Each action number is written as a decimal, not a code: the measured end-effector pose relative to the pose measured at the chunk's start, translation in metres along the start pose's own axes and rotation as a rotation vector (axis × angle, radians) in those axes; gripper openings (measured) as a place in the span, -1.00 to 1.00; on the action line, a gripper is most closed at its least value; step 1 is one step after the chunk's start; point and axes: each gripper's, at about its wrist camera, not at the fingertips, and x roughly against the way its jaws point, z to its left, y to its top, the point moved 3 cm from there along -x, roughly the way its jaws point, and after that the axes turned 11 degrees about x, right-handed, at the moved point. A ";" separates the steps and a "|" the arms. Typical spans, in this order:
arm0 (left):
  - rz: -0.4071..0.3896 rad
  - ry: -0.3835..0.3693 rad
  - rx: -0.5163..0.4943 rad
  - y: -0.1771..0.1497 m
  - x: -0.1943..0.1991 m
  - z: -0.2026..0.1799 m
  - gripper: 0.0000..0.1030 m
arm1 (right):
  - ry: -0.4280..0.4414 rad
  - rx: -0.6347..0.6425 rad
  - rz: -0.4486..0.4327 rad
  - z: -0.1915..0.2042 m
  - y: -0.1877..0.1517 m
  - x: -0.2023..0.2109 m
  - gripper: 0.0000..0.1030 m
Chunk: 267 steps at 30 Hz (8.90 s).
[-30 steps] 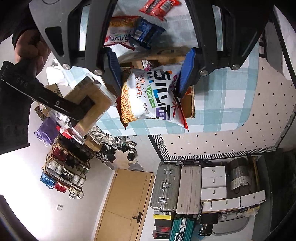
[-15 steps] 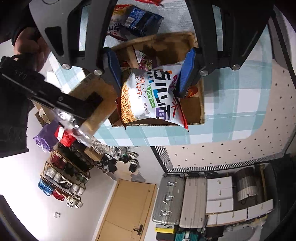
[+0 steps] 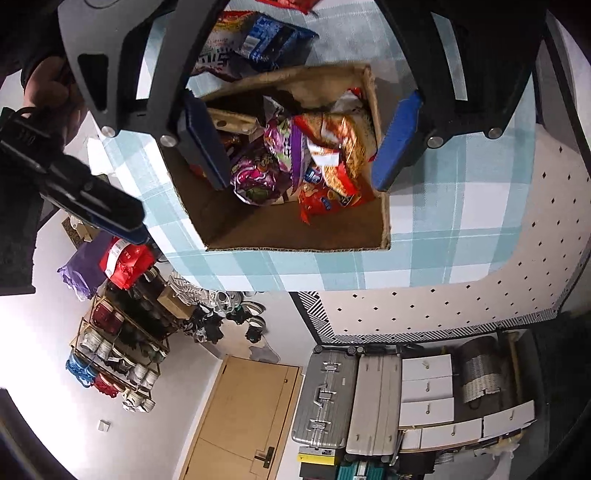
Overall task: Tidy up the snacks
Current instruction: 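Open both grippers over the box, dropping the noodle bag and bread pack inside, then withdraw both open grippers from the box toward the remaining snacks, then grasp the white-red 'balloon glu' bag with the right gripper, then grasp the red chocolate bar pack with the left gripper while the right holds the balloon bag, then carry the chocolate pack in the left gripper over the box while the right carries the balloon bag, then open both grippers over the box, dropping the chocolate pack and balloon bag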
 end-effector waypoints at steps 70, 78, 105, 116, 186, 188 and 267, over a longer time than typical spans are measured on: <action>-0.212 0.169 0.066 -0.189 0.125 0.016 0.98 | -0.070 0.010 -0.026 0.075 -0.145 0.140 0.90; -0.145 0.163 0.083 -0.208 0.089 0.033 0.97 | -0.055 -0.037 0.026 0.063 -0.168 0.117 0.90; -0.029 0.141 0.136 -0.218 0.030 0.062 0.97 | 0.028 -0.161 0.194 0.027 -0.207 0.024 0.24; -0.019 0.156 0.146 -0.220 0.030 0.069 0.97 | 0.079 -0.223 0.170 0.020 -0.216 0.034 -0.16; 0.060 0.102 -0.033 -0.239 0.033 0.025 -0.15 | 0.114 -0.209 0.012 0.030 -0.193 0.101 -0.16; 0.049 0.097 -0.025 -0.237 0.039 0.025 -0.15 | 0.117 -0.198 0.008 0.033 -0.190 0.102 -0.16; 0.021 0.030 -0.102 0.008 -0.039 -0.019 0.48 | 0.003 -0.022 0.066 -0.024 -0.020 -0.021 0.61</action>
